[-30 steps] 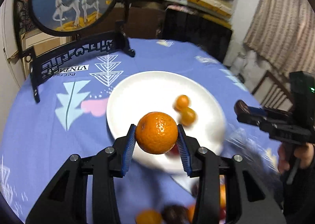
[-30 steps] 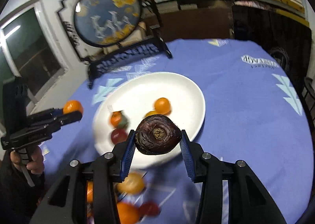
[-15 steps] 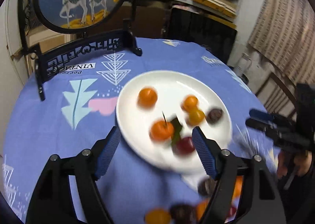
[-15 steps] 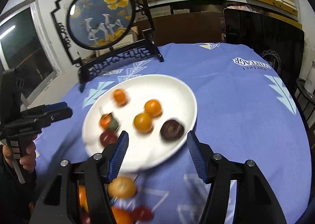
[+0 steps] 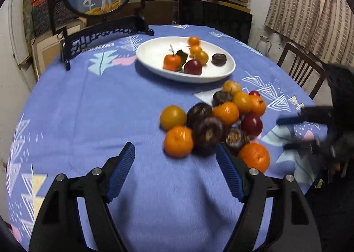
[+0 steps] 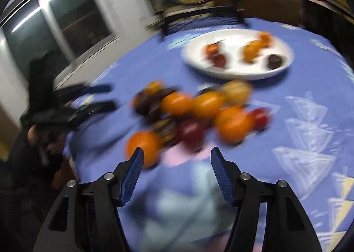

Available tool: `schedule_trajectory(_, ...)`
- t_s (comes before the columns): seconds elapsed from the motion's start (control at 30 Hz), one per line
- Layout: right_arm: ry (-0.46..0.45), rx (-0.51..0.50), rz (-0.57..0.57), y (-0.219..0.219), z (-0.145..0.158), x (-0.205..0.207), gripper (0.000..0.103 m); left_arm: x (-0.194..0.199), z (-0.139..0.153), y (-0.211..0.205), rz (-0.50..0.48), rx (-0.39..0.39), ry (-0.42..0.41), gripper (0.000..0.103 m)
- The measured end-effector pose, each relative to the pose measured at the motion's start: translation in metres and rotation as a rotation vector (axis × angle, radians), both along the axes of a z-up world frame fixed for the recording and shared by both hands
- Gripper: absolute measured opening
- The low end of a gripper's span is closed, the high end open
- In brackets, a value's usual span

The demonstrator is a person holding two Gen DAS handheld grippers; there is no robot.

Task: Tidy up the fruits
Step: 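Carry a dark date to the plate with the left tool while the right tool carries a mandarin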

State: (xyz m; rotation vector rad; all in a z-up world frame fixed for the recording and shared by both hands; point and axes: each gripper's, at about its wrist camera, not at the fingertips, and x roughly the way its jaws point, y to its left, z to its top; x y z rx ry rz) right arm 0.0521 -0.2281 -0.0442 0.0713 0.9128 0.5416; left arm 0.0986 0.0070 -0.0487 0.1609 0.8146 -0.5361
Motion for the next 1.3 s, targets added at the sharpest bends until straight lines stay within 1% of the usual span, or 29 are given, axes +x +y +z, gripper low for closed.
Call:
schedule_trajectory(0.07, -0.02, -0.026, 0.045, 0.02, -0.002, -0.009, 0.063, -0.003, -0.004, 0.003, 0.005, -0.005, 0.011, 0.074)
schedule_trajectory(0.17, -0.025, -0.026, 0.061, 0.038, -0.003, -0.01, 0.063, -0.007, -0.009, 0.001, 0.012, 0.022, 0.016, 0.074)
schedule_trajectory(0.3, -0.019, -0.061, 0.051, 0.058, -0.01, 0.003, 0.063, -0.008, -0.014, -0.005, 0.017, 0.058, 0.004, 0.074)
schedule_trajectory(0.33, -0.015, -0.067, 0.042, 0.061, -0.013, 0.006, 0.062, -0.008, -0.014, -0.007, 0.015, 0.059, 0.003, 0.074)
schedule_trajectory(0.4, -0.019, -0.086, 0.018, 0.063, -0.016, 0.008, 0.045, -0.007, -0.013, -0.012, 0.009, 0.061, -0.003, 0.073)
schedule_trajectory(0.47, -0.021, -0.066, 0.013, 0.056, -0.014, 0.006, 0.045, -0.007, -0.011, -0.02, 0.001, 0.064, -0.013, 0.073)
schedule_trajectory(0.6, -0.043, -0.021, -0.029, 0.031, -0.008, -0.005, 0.045, -0.01, -0.001, -0.042, -0.041, 0.069, -0.071, 0.073)
schedule_trajectory(0.7, -0.046, 0.015, -0.098, 0.0, -0.005, -0.012, 0.045, -0.01, 0.0, -0.063, -0.078, 0.106, -0.114, 0.074)
schedule_trajectory(0.77, -0.043, 0.028, -0.14, -0.016, -0.004, -0.015, 0.045, -0.004, -0.005, -0.07, -0.086, 0.124, -0.104, 0.066)
schedule_trajectory(0.83, -0.046, 0.04, -0.165, -0.028, -0.004, -0.017, 0.045, 0.007, -0.012, -0.073, -0.079, 0.134, -0.069, 0.048)
schedule_trajectory(0.87, -0.048, 0.046, -0.173, -0.033, -0.004, -0.019, 0.045, 0.008, -0.013, -0.073, -0.073, 0.134, -0.084, 0.045)
schedule_trajectory(0.9, -0.049, 0.052, -0.177, -0.038, -0.004, -0.021, 0.045, 0.008, -0.013, -0.072, -0.075, 0.129, -0.083, 0.041)
schedule_trajectory(0.93, -0.051, 0.058, -0.179, -0.04, -0.004, -0.021, 0.045, 0.008, -0.011, -0.069, -0.077, 0.109, -0.069, 0.04)
schedule_trajectory(1.03, -0.061, 0.069, -0.177, -0.043, -0.001, -0.022, 0.045, 0.007, -0.009, -0.06, -0.064, 0.062, -0.041, 0.039)
schedule_trajectory(1.2, -0.073, 0.093, -0.179, -0.048, 0.003, -0.016, 0.045, 0.002, 0.001, -0.054, -0.045, 0.02, -0.058, 0.039)
schedule_trajectory(1.3, -0.076, 0.104, -0.176, -0.05, 0.006, -0.011, 0.045, -0.001, 0.013, -0.052, -0.046, -0.013, -0.078, 0.039)
